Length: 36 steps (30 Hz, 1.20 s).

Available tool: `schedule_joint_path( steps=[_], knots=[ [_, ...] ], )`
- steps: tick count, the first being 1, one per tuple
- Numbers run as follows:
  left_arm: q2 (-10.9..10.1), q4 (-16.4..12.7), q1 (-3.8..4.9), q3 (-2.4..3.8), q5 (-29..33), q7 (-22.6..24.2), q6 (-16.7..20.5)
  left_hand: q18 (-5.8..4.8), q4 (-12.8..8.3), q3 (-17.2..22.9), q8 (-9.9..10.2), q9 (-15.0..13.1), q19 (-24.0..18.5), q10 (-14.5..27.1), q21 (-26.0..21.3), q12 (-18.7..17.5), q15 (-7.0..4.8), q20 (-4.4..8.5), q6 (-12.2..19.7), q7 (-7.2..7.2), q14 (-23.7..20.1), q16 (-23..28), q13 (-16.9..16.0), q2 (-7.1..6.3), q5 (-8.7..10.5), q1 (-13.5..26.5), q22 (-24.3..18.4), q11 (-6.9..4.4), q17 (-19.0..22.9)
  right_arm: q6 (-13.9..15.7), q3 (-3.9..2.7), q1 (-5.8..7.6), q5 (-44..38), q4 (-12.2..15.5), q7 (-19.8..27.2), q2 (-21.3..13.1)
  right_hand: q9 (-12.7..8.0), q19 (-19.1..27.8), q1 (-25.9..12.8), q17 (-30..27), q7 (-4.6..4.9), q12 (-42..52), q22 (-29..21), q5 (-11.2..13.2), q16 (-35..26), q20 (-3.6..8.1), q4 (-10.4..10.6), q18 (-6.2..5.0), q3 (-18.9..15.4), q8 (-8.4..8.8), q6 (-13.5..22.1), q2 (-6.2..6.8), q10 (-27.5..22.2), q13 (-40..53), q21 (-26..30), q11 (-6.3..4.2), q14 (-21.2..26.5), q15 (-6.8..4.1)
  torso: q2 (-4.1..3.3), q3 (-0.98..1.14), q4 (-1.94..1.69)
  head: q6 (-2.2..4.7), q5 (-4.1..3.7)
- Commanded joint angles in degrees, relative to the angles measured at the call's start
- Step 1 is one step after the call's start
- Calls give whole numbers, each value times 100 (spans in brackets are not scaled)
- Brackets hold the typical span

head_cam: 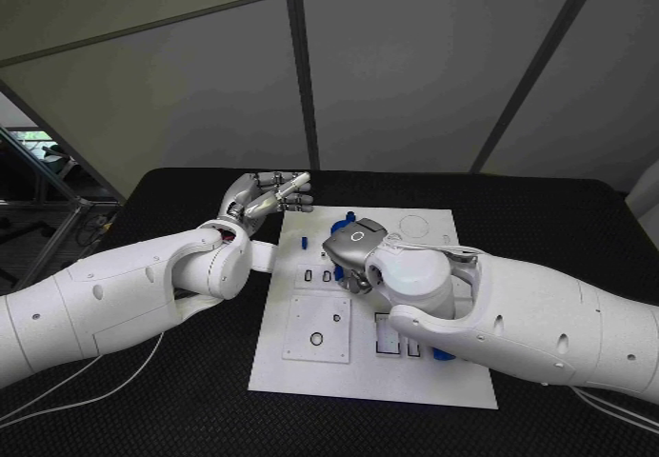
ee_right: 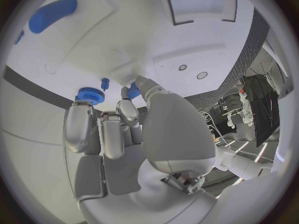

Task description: Assemble the parts on the task board

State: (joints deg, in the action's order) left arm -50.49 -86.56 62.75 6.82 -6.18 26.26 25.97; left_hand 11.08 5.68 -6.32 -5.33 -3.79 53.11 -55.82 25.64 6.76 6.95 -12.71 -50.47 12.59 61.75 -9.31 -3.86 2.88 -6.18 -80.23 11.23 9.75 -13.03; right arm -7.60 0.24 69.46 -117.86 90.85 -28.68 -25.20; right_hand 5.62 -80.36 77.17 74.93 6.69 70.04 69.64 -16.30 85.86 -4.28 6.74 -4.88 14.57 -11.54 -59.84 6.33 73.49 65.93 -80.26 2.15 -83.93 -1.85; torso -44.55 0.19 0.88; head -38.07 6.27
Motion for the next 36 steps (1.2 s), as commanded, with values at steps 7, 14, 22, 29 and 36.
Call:
schedule_joint_path(
  steps=[7, 14, 22, 29, 36],
  knots=[
    [9, -3, 9, 5, -7, 16, -59, -77, -27, 0, 21, 6, -38, 7, 3, -36, 20, -20, -2, 21, -38, 22, 2, 51, -17, -3, 2, 35, -5, -178, 43, -39, 92, -88, 121, 20, -6, -10, -119, 740, 32, -35, -17, 62, -28, 31, 30, 86, -16, 77, 151, 45, -37, -24, 49, 4, -438, -29, 2, 2, 1, -3, 0],
    [11, 1, 9, 5, -7, 15, -58, -77, -27, 0, 21, 6, -38, 7, 3, -36, 20, -20, -2, 21, -38, 22, 2, 51, -17, -3, 2, 35, -5, -129, 44, -39, 98, -100, 139, 32, -19, 9, -157, 705, 54, -78, -55, 86, -53, 16, 37, 79, -17, 149, 278, 72, -80, -69, 74, 24, -430, -11, 2, 2, 2, -4, 0],
    [12, 4, 9, 5, -7, 12, -55, -78, -33, -3, 29, 6, -49, 12, 2, -44, 23, -23, 2, 23, -44, 34, 3, 51, -17, -2, 2, 38, -13, -100, 45, -39, 106, -107, 154, 36, -21, 18, -171, 686, 60, -102, -75, 96, -66, 11, 42, 75, -19, 167, 307, 81, -104, -95, 86, 29, -426, -6, 2, 0, 2, -1, -2],
    [14, 5, 9, 5, -7, 4, -57, -78, -33, -3, 29, 6, -49, 12, 2, -44, 23, -23, 2, 23, -44, 34, 3, 51, -17, -2, 2, 38, -13, -43, 45, -39, 110, -93, 151, 39, 14, 17, -157, 673, 43, -74, -72, 88, -78, 7, 36, 75, 16, 113, 208, 38, -83, -62, 89, 19, -422, -10, 3, 1, 1, -2, -6],
    [11, 5, 9, 5, -7, 1, -55, -78, -33, -3, 29, 6, -49, 12, 2, -44, 23, -23, 2, 23, -44, 34, 3, 51, -17, -2, 2, 38, -13, 209, 46, -41, 76, -25, 126, -5, 82, -11, -84, 689, -13, 3, -29, 33, -73, 34, -24, 81, 101, 1, 25, -40, -2, 23, 69, -27, -427, -51, 4, 0, -3, 11, -15]
  ],
)
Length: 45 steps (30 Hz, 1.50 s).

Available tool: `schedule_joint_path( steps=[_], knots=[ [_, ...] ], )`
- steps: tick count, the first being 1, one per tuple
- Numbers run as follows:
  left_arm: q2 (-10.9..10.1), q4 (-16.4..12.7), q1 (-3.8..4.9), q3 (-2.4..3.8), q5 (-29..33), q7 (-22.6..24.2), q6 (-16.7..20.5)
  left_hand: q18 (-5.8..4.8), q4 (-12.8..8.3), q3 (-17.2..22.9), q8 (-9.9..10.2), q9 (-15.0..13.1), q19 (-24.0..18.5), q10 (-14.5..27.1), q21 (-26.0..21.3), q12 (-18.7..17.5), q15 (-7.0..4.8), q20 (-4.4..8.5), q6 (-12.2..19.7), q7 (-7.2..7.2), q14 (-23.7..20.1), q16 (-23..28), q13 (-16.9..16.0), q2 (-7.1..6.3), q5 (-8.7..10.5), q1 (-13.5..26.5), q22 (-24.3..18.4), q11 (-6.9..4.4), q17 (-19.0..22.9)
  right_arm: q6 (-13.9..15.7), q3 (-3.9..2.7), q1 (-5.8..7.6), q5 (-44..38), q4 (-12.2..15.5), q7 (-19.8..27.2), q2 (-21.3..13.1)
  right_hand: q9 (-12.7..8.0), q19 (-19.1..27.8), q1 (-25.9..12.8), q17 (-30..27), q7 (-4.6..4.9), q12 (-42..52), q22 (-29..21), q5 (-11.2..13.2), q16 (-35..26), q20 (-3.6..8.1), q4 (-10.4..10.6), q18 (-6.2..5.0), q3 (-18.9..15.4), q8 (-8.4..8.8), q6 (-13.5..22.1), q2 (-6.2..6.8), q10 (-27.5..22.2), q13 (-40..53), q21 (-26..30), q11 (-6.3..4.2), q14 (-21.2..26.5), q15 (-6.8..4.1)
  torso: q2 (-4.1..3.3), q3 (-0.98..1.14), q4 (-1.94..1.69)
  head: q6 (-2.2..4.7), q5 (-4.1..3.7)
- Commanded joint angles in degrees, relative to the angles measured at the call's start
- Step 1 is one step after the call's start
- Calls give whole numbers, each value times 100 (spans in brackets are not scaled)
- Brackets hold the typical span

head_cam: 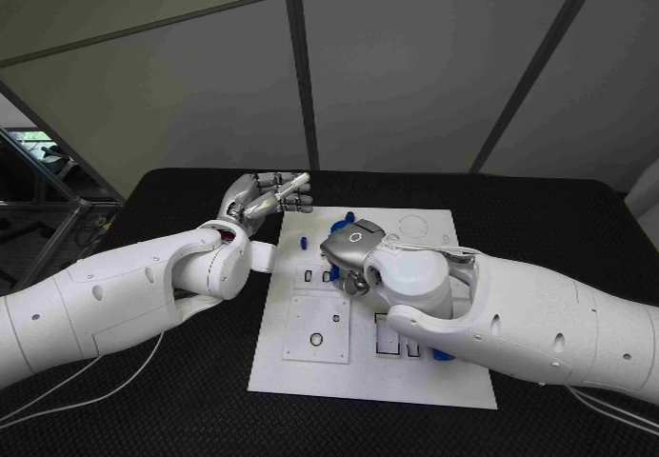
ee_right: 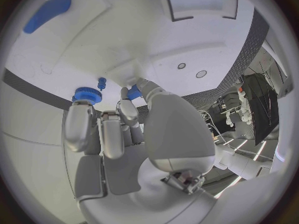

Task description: Assemble the parts on the task board

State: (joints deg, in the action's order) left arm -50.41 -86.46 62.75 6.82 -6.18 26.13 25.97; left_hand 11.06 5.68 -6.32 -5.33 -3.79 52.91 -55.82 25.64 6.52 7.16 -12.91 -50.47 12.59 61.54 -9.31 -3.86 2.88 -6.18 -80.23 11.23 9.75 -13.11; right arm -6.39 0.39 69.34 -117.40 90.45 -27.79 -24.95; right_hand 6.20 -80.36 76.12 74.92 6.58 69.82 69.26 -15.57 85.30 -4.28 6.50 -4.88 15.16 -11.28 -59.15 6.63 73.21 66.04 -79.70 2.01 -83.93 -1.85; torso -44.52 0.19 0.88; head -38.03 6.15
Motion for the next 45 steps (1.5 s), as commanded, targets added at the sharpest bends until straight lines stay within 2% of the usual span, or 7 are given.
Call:
schedule_joint_path(
  steps=[1, 19, 24, 27, 36, 42, 45],
  knots=[
    [1, -4, 9, 5, -7, 14, -53, -77, -33, -3, 29, 6, -29, 12, 2, -20, 2, -2, 2, 24, -23, 34, 3, 51, -17, -2, 2, 38, -6, 131, 31, -29, 23, 28, 35, -42, 28, -14, 25, 697, -6, 32, 14, -49, -14, 38, -5, 82, 49, -30, -51, -73, 34, 20, 10, -16, -429, -54, 1, 2, -2, 11, 0],
    [-80, -36, -20, 0, -174, -190, -97, -61, -68, -14, 27, -3, 17, -94, 69, 11, -36, 13, -59, 19, 122, -19, -19, 67, -19, 0, 34, 14, -95, 572, 31, -33, -52, 310, -77, -332, 43, -24, 31, 709, -17, 48, 27, -77, -8, 49, -22, 84, 65, -49, -77, -74, 55, 39, 3, -26, -433, -65, 4, 12, -1, 83, 11],
    [-196, -168, -75, -3, -442, -405, -235, -56, -118, -17, -5, -10, 181, -309, 254, 113, -123, 93, -203, -9, 390, -237, -64, 103, -20, -7, 129, -50, -268, 1303, 29, -38, -11, 475, 18, -620, 56, -35, 6, 692, -26, 58, 45, -77, -19, 58, -18, 88, 59, -66, -100, -55, 70, 49, -6, -31, -430, -76, 10, 3, -15, 114, 8],
    [-262, -249, -123, -5, -535, -503, -314, -57, -146, -11, -8, -8, 226, -389, 329, 157, -156, 128, -246, -28, 455, -332, -86, 122, -22, -26, 172, -78, -342, 1871, 29, -40, 164, 536, 189, -839, 65, -53, -10, 689, -35, 65, 79, -101, -22, 66, -12, 94, 62, -78, -115, -47, 82, 57, -23, -39, -429, -85, 17, 1, 4, 128, 26],
    [-423, -443, -270, -10, -786, -703, -490, -64, -244, 52, -42, -13, 243, -494, 465, 212, -204, 184, -391, -77, 466, -499, -120, 176, -26, -128, 261, -132, -488, 3076, 31, -45, 1100, 571, 932, -1397, 79, -70, -52, 680, -55, 34, 106, -93, -31, 78, 20, 100, 62, -87, -123, -32, 71, 24, -37, -59, -428, -90, 48, 14, 10, 152, 32],
    [-498, -571, -356, -10, -1411, -846, -611, -65, -398, 237, -117, -16, 194, -628, 562, 248, -255, 227, -593, -154, 417, -586, -130, 253, -12, -335, 334, -201, -578, 3620, 35, -48, 1811, 555, 1453, -1618, 82, -77, -44, 682, -60, 26, 118, -104, -30, 79, 21, 103, 73, -89, -123, -38, 66, 18, -43, -67, -429, -90, 59, 10, -2, 200, -12],
    [-487, -627, -382, -11, -1743, -969, -552, -54, -506, 365, -243, -37, 302, -908, 747, 362, -370, 315, -829, -272, 619, -823, -167, 249, 20, -451, 447, -323, -714, 3783, 36, -50, 2016, 574, 1606, -1681, 83, -75, -43, 682, -61, 20, 113, -108, -30, 80, 20, 102, 74, -87, -121, -35, 61, 12, -40, -69, -429, -89, 50, 14, -1, 215, -16]
  ],
)
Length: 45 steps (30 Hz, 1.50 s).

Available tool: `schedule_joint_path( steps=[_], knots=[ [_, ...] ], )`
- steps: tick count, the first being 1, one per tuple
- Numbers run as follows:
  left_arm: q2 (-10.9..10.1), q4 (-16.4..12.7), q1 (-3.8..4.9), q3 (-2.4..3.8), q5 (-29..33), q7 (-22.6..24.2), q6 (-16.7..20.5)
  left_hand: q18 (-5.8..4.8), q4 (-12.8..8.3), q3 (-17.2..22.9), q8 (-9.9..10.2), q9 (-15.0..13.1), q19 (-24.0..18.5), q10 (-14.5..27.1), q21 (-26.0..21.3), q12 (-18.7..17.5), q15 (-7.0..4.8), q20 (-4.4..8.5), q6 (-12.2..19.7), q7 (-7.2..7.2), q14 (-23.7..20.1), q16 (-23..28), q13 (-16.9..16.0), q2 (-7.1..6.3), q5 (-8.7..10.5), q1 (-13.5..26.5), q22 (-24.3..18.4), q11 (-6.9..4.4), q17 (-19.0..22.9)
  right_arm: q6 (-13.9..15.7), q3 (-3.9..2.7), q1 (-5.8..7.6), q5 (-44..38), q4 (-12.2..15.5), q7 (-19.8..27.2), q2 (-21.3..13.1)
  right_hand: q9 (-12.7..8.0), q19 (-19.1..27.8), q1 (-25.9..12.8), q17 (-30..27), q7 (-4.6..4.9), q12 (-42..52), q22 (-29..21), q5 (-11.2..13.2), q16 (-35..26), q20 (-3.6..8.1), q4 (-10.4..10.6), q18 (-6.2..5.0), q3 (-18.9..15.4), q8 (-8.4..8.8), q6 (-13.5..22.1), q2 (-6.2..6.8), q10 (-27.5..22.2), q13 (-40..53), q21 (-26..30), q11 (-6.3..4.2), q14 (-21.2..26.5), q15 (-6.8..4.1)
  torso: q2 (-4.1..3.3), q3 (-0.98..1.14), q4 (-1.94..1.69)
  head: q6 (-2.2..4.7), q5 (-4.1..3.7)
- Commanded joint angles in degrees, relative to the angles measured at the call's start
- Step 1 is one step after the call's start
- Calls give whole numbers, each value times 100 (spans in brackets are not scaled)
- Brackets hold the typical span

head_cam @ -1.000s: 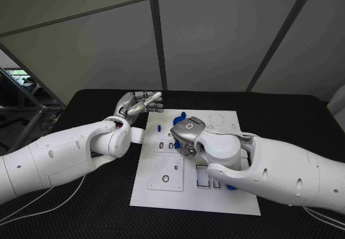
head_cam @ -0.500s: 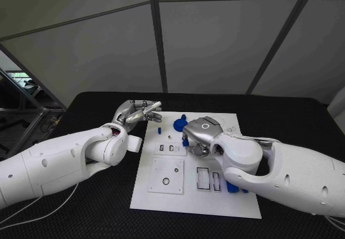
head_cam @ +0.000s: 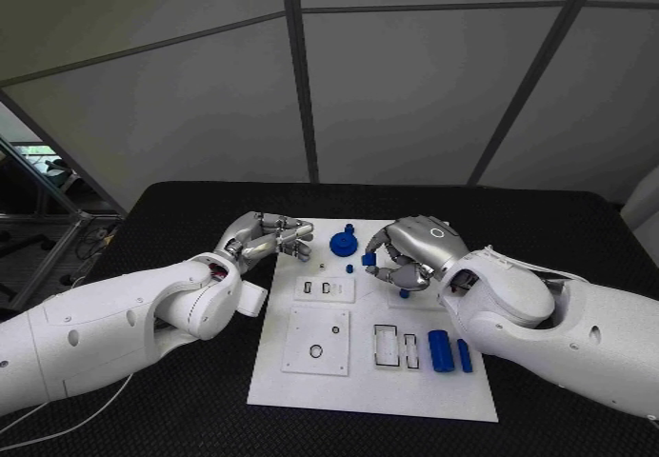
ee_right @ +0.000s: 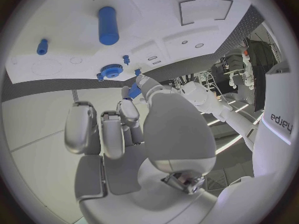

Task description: Assemble the parts on the task board

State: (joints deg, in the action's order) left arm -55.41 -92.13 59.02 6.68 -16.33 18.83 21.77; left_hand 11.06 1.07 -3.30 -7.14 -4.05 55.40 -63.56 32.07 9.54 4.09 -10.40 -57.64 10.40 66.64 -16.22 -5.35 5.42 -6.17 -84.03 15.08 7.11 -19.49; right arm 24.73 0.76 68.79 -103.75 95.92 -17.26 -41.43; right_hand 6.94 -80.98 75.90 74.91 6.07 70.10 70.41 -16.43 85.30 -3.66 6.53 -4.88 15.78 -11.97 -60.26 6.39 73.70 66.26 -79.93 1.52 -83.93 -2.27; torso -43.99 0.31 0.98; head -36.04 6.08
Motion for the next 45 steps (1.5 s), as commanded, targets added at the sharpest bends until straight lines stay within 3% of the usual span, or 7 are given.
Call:
schedule_joint_path(
  steps=[1, 6, 10, 18, 22, 32, 45],
  knots=[
    [21, -74, -15, 4, -825, -288, -107, -57, -71, 91, -105, -14, 119, -224, 205, 100, -111, 106, -182, -95, 198, -268, -31, -30, 23, -78, 124, -103, -154, 714, 0, 4, 706, 37, 594, -46, 9, -13, -21, 683, -10, -8, -1, -22, -30, 18, 17, 102, 12, -18, -9, -12, 12, -9, -17, -21, -429, -48, -3, 2, -2, 28, -7],
    [78, -128, -32, 4, -1199, -587, 3, -64, -26, 110, -365, -80, 311, -603, 695, 403, -303, 276, -495, -276, 362, -1110, -197, -167, 44, 141, 454, -278, -677, 820, 0, 1, 881, 86, 723, -86, 9, -12, -19, 682, -9, -11, -6, -27, -32, 19, 15, 101, 13, -16, -4, -6, 9, -11, -15, -21, -428, -47, -8, 2, 10, 54, -9],
    [129, -154, -36, 4, -1435, -831, -2, -70, 62, -3, -570, -178, 371, -767, 957, 689, -364, 343, -630, -364, 376, -1652, -390, -281, 58, 329, 644, -382, -1002, 846, 0, -1, 958, 114, 783, -98, 9, -11, -19, 681, -8, -12, -6, -28, -32, 19, 15, 101, 13, -15, -3, -4, 8, -11, -15, -21, -428, -47, -5, -3, 3, 47, -14],
    [213, -251, -42, 4, -1598, -1109, -103, -78, 381, -548, -1153, -533, 196, -582, 1522, 1472, -432, 418, -479, -426, 12, -2737, -1029, -391, 124, 690, 1147, -441, -1546, 814, 1, -6, 1015, 110, 821, -74, 9, -13, -17, 682, -7, -13, -4, -32, -32, 19, 14, 102, 14, -14, 0, -2, 8, -11, -16, -21, -428, -47, -4, -5, -1, 10, -7],
    [226, -277, -43, 5, -1613, -1117, -108, -77, 529, -764, -1301, -626, 141, -526, 1617, 1657, -426, 414, -418, -425, -37, -2888, -1181, -413, 335, 849, 1250, -447, -1567, 766, 1, -7, 1021, 105, 813, -61, 9, -13, -17, 682, -7, -13, -4, -32, -32, 19, 14, 102, 14, -14, 0, -2, 8, -11, -16, -21, -428, -47, -5, -5, -3, -5, -6],
    [231, -294, -43, 6, -1619, -1098, -82, -74, 645, -893, -1404, -694, 107, -487, 1681, 1771, -435, 422, -387, -440, -56, -2972, -1281, -377, 340, 926, 1323, -458, -1570, 693, 1, -13, 1022, 123, 824, -28, 11, -11, -15, 682, -7, -17, -8, -36, -32, 19, 13, 101, 16, -14, 1, 0, 4, -14, -13, -21, -428, -47, -1, -2, -3, -21, 1],
    [273, -271, -43, 6, -1620, -1124, -95, -71, 595, -905, -1500, -756, 84, -449, 1736, 1846, -451, 432, -361, -466, -63, -3039, -1351, -310, 334, 742, 1387, -480, -1563, 714, 1, -18, 965, 163, 838, 19, 11, -11, -15, 682, -7, -17, -8, -36, -32, 19, 13, 101, 16, -14, 1, 0, 4, -14, -13, -21, -428, -47, -4, 2, 1, -36, 4]
  ],
)
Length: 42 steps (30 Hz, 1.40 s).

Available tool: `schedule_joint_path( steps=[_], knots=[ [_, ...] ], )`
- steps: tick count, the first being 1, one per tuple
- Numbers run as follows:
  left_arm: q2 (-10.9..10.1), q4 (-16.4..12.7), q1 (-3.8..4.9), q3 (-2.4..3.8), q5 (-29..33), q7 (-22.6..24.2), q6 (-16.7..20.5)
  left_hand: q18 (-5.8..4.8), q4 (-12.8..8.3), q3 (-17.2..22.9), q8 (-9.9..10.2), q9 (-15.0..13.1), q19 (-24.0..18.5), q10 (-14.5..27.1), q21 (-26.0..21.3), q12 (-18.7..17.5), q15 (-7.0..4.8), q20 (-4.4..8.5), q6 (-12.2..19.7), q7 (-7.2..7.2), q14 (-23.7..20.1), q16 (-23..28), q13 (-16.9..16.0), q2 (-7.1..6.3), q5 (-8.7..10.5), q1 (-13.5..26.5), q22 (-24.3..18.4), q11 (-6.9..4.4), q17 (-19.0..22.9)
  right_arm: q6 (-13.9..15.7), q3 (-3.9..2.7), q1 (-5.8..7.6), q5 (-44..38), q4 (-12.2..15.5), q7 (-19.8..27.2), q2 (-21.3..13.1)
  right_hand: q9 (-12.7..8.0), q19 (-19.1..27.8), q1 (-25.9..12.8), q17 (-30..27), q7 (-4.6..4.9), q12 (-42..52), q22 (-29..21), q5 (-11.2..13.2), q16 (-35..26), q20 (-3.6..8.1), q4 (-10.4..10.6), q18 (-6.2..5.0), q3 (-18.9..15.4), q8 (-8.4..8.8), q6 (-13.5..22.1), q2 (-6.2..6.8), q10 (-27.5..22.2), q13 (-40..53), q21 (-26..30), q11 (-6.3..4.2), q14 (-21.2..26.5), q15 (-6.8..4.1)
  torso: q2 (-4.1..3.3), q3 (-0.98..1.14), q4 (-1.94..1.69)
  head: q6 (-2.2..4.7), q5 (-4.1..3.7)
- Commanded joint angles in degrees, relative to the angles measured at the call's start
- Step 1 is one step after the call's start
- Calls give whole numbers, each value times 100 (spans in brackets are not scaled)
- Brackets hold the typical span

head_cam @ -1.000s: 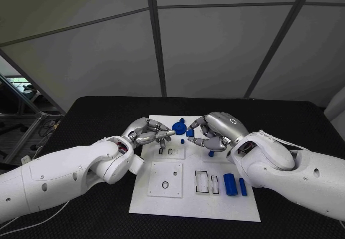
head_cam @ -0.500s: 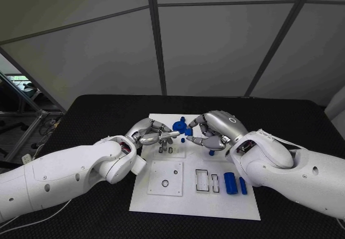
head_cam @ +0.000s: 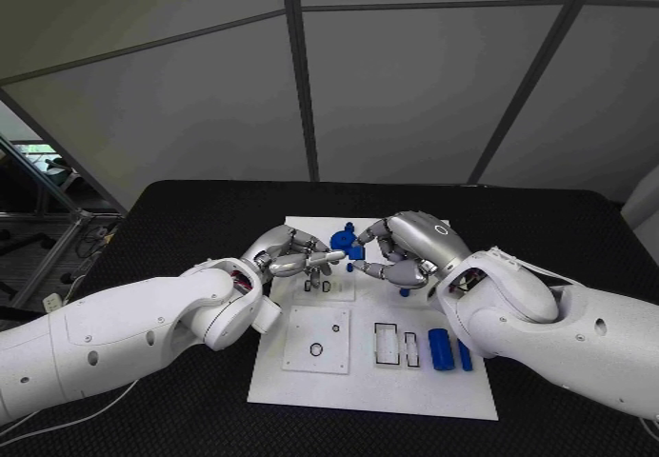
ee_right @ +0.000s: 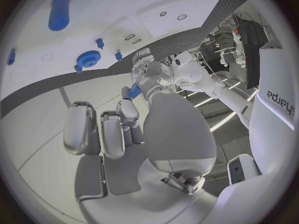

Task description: Assemble the parts on the task board

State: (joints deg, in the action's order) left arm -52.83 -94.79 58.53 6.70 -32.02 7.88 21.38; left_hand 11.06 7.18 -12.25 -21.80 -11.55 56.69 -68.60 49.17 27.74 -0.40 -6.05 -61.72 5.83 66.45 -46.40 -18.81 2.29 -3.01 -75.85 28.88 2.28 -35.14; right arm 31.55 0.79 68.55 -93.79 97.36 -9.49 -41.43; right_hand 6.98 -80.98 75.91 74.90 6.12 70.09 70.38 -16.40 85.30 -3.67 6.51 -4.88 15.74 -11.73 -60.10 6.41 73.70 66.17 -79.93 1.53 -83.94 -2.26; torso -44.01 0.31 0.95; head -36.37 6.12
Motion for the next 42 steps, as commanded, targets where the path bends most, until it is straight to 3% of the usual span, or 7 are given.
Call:
schedule_joint_path(
  steps=[1, 42],
  knots=[
    [20, -3, 6, 3, -51, -32, -57, -71, -15, -10, -33, -5, -44, 54, 26, 26, -1, -4, 47, -10, -43, -21, -5, 3, 17, -76, 6, 3, 2, 28, -2, 6, -33, 20, 61, 27, 7, -12, -16, 683, -11, -17, -6, -38, -32, 20, 15, 101, 20, -38, -15, -1, 5, -6, -14, -21, -428, -48, -3, 2, 3, -3, -1],
    [34, 20, 7, 5, -52, -62, -50, -69, -84, -9, -140, -74, -77, 93, 84, 76, -17, 8, 84, -37, -58, -95, -59, 104, 15, -278, 82, -20, 18, -3, -3, 4, -36, 45, 63, 125, 12, -14, -21, 679, -8, -11, -1, -40, -36, 20, 20, 102, 21, -41, -20, 0, 11, 5, -16, -18, -427, -46, -3, -4, -2, -30, 15]
  ],
)
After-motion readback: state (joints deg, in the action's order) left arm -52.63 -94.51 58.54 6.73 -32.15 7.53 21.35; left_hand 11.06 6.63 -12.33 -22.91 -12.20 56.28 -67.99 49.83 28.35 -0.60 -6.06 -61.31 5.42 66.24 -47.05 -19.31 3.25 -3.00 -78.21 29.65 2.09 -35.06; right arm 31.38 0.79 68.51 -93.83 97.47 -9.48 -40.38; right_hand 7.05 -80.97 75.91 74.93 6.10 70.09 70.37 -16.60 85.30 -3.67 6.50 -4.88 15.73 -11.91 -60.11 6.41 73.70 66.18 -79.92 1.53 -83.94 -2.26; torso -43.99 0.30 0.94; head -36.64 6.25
